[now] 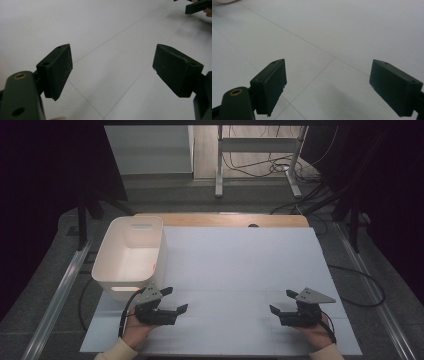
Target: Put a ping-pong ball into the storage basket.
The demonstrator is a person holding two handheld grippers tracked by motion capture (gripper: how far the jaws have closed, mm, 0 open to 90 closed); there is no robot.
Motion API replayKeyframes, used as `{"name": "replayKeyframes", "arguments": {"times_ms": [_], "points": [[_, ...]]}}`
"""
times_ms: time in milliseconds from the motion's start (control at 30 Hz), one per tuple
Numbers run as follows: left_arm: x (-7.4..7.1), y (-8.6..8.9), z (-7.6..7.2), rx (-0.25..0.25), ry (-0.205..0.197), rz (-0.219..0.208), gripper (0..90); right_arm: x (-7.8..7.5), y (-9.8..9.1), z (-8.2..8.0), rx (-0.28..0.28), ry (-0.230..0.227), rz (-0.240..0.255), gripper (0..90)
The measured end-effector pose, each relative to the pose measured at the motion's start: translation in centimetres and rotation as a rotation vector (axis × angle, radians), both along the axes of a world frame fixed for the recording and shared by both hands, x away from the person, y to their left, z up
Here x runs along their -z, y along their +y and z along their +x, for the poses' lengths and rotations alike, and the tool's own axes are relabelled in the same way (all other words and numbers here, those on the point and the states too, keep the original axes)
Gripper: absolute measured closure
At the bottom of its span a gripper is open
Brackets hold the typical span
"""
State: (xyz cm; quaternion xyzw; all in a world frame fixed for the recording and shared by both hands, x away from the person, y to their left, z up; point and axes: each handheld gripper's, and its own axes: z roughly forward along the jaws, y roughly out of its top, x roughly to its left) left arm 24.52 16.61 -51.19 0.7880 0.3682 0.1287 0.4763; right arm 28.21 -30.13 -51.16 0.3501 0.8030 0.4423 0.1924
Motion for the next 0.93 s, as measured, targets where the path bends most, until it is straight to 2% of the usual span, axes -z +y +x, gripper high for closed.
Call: {"name": "replayKeyframes", "arguments": {"times_ms": [300,533,933], "points": [[0.69,0.29,0.23,-0.019,0.009,0.008,17.3,0.01,0.10,-0.09,-0.015,-0.001,0.001,14.6],[0.78,0.04,0.38,-0.014,0.010,0.018,17.3,0.00,0.12,-0.12,-0.020,-0.001,-0.008,14.6],[0.68,-0.15,0.40,-0.006,0.005,0.012,17.2,-0.01,0.04,-0.12,-0.021,-0.001,0.009,14.6]]}}
